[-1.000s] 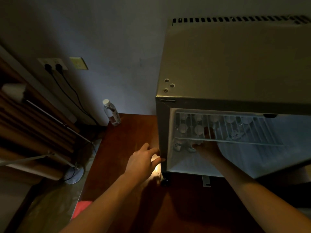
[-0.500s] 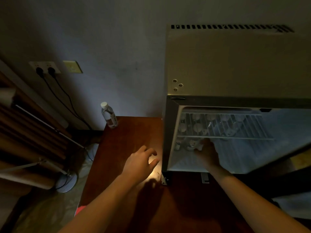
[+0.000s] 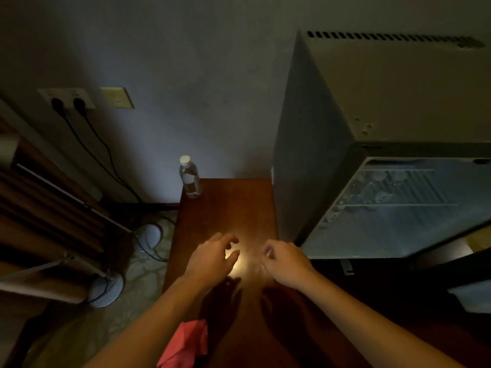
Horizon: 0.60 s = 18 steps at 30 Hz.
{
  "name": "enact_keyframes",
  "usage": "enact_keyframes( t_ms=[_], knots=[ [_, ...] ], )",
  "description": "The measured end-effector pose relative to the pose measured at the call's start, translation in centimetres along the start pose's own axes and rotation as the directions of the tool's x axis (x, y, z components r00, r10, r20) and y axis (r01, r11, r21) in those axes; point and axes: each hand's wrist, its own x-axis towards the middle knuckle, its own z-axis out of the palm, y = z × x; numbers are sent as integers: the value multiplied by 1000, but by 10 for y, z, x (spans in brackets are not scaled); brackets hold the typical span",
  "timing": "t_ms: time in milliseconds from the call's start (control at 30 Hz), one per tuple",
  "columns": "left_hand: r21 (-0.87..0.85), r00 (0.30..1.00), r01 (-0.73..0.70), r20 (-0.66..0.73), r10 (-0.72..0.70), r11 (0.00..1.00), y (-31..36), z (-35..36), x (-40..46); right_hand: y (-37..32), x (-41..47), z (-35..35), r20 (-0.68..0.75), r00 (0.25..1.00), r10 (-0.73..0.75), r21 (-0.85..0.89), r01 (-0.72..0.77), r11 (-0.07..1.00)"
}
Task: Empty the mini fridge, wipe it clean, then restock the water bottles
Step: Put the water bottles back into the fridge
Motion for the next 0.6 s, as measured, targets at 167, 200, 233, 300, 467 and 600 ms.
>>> enact_keyframes(
  t_ms=[167, 200, 233, 300, 467, 600],
  knots=[
    [-60, 997, 47, -62, -51, 997, -48, -32, -4, -63, 26, 7, -62, 992, -111, 38, 114, 993],
    [-74, 995, 56, -75, -62, 996, -57, -39, -5, -74, 34, 9, -69, 990, -126, 51, 130, 990],
    [-79, 994, 66, -85, -73, 995, -66, -45, -5, -85, 41, 10, -76, 988, -138, 70, 143, 987],
    [-59, 991, 76, -107, -82, 995, -84, -55, -7, -108, 57, 13, -107, 984, -143, 104, 155, 982],
    [-19, 984, 122, -125, -123, 992, -128, -74, -2, -163, 104, 15, -143, 978, -155, 84, 168, 982],
    [-51, 976, 163, -136, -169, 985, -154, -85, 13, -198, 152, 8, -135, 976, -173, 3, 175, 985]
  ],
)
